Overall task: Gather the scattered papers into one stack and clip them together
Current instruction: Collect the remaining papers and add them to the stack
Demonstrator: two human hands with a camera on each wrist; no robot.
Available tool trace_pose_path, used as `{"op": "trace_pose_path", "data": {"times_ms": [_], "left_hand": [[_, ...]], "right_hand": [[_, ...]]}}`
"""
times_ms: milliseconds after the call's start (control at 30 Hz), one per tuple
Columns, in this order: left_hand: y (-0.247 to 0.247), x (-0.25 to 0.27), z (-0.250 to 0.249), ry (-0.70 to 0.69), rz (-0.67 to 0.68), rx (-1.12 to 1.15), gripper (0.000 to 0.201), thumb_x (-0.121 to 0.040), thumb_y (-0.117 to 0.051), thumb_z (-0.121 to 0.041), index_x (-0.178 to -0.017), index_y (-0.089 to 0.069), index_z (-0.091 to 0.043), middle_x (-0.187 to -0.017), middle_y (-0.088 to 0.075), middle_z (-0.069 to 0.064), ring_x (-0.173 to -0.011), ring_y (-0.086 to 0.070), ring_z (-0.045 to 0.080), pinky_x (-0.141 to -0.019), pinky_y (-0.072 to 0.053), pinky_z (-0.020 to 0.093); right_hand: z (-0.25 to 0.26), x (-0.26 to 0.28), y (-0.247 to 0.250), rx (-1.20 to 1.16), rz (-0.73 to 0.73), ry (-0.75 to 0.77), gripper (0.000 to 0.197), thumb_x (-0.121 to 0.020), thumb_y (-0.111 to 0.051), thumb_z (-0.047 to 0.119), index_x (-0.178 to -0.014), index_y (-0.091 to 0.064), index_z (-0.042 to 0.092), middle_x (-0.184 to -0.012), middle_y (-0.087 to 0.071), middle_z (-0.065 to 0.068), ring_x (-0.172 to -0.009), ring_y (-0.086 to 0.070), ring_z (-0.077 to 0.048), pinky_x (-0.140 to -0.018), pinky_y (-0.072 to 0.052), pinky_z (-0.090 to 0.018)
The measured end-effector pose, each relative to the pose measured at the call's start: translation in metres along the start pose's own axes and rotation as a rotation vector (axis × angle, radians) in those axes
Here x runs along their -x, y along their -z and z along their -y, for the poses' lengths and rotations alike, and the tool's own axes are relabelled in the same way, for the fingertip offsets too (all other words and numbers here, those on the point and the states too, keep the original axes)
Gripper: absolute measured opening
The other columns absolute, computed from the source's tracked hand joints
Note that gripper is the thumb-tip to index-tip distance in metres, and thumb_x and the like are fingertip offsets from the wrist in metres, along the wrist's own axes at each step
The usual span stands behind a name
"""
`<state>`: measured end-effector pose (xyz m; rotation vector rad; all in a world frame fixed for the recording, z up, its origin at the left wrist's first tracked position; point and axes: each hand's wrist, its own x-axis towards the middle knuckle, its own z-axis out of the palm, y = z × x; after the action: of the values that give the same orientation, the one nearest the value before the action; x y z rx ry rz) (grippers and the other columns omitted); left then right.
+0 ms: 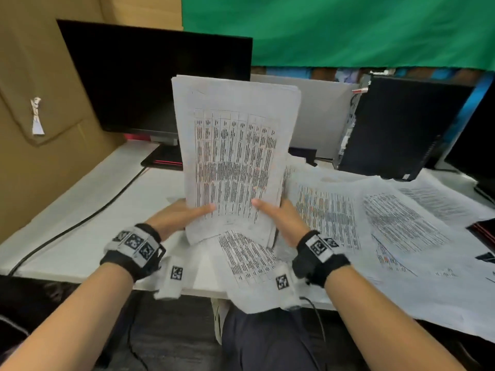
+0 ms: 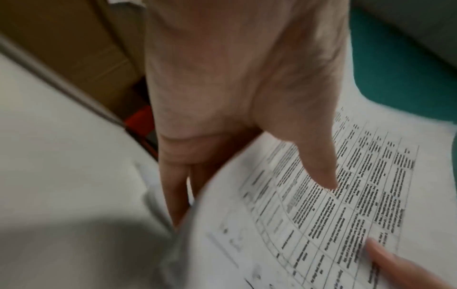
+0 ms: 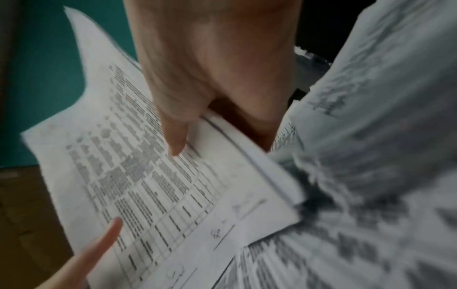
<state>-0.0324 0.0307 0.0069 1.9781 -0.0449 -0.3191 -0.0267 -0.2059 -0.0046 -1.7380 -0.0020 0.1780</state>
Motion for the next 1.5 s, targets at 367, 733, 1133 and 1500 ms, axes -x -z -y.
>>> {"op": "trace_pose_path", "data": {"times_ms": [367,733,1133,1500], "left_hand": [[-0.008,-0.011,0.032,0.333,-0.207,0.127,0.068,-0.095,-0.038,-0.055,-0.139,-0.041,-0.003,-0.138,-0.048,0.012,-0.120,-0.047,0.031,-0.095,-0.040,0.043],[-0.010,-0.008,0.049,0.067,-0.358,0.164,0.041,-0.092,-0.062,-0.024,-0.129,-0.053,-0.008,-0.121,-0.064,0.007,-0.109,-0.061,0.024,-0.100,-0.046,0.045],[-0.049,0.004,-0.026,-0.104,-0.105,0.469,0.035,-0.098,-0.041,-0.042,-0.120,-0.059,-0.022,-0.116,-0.069,0.001,-0.103,-0.068,0.016,-0.081,-0.056,0.027],[-0.083,-0.019,0.015,0.258,-0.422,0.479,0.086,-0.089,-0.066,-0.023,-0.148,-0.005,-0.004,-0.151,-0.027,0.015,-0.133,-0.035,0.033,-0.106,-0.035,0.045]], "right_hand": [[0.000,-0.005,-0.012,-0.305,0.122,-0.404,0.025,-0.089,-0.070,0.015,-0.106,-0.059,0.001,-0.101,-0.067,-0.016,-0.092,-0.068,-0.025,-0.078,-0.061,-0.040],[-0.002,-0.011,-0.003,-0.135,0.150,-0.351,0.019,-0.094,-0.060,0.004,-0.113,-0.055,0.004,-0.110,-0.065,-0.013,-0.094,-0.067,-0.025,-0.075,-0.061,-0.036],[0.010,0.010,0.081,-0.132,-0.181,-0.075,0.030,-0.097,-0.058,0.016,-0.126,-0.058,0.010,-0.117,-0.070,-0.008,-0.107,-0.067,-0.026,-0.095,-0.054,-0.043],[-0.064,0.036,0.191,0.134,-0.436,-0.373,0.040,-0.095,-0.062,0.022,-0.124,-0.059,-0.006,-0.117,-0.067,-0.022,-0.097,-0.063,-0.029,-0.075,-0.045,-0.029]]}}
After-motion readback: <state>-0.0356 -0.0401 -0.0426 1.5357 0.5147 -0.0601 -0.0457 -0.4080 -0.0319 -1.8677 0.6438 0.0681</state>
